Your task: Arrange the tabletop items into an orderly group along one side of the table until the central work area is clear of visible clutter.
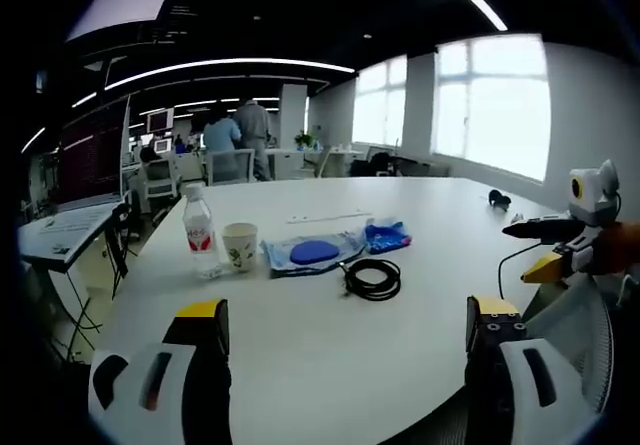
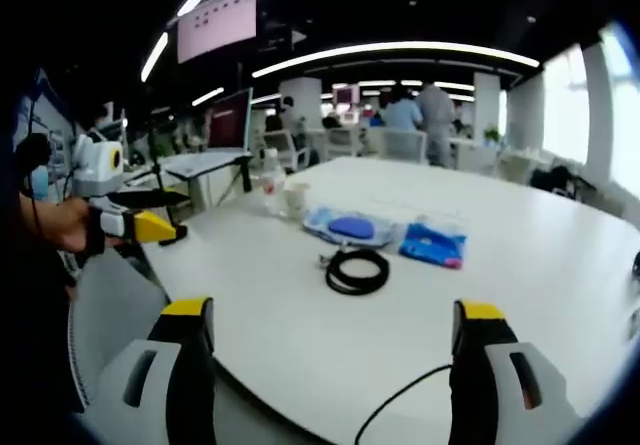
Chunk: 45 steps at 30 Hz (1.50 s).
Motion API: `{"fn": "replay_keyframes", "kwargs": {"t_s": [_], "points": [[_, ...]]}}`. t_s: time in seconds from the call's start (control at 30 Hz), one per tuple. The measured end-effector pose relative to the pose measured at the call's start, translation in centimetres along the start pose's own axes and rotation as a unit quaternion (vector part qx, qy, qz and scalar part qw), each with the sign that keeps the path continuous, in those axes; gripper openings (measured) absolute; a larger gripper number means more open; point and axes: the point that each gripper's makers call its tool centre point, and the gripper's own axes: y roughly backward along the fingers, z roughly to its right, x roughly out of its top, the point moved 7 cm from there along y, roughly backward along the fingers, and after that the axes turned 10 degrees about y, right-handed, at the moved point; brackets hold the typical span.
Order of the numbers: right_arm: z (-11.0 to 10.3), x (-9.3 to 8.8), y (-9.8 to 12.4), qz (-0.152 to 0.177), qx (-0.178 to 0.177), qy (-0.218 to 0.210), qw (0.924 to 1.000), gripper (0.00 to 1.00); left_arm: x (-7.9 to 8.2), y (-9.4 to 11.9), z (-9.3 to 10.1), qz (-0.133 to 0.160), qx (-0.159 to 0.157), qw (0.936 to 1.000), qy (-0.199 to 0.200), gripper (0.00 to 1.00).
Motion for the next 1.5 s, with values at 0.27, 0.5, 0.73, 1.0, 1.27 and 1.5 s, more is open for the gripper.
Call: {"fn": "replay_keyframes", "kwargs": {"t_s": [0.27, 0.5, 0.73, 1.0, 1.27, 1.5], "points": [[-1.3, 0.3, 0.3, 0.01, -0.003, -0.004, 0.9999, 0.95, 0.8, 1.0, 0.1, 0.03, 0.002, 0.9995, 0.005, 0.95], [-1.4, 1.1, 0.2, 0.041, -0.028, 0.006, 0.9988, 0.95, 1.3, 1.9, 0.4, 0.077, 0.002, 0.9966, -0.03, 0.89], [-1.8, 1.1, 0.3, 0.042, -0.026, 0.015, 0.9987, 0.95, 1.1, 2.2, 0.5, 0.072, -0.009, 0.9973, -0.01, 0.9], [-1.7, 0.8, 0.2, 0.038, -0.026, 0.012, 0.9989, 0.95, 0.8, 2.0, 0.6, 0.062, -0.015, 0.9979, -0.015, 0.91], [-1.8, 0.8, 0.0, 0.035, -0.019, 0.01, 0.9991, 1.0, 0.6, 1.8, 0.9, 0.053, -0.023, 0.9982, -0.018, 0.95], [-1.6, 0.4, 0.0, 0.029, -0.015, 0.005, 0.9995, 1.0, 0.6, 1.7, 0.9, 0.047, -0.019, 0.9986, -0.014, 0.99]]}}
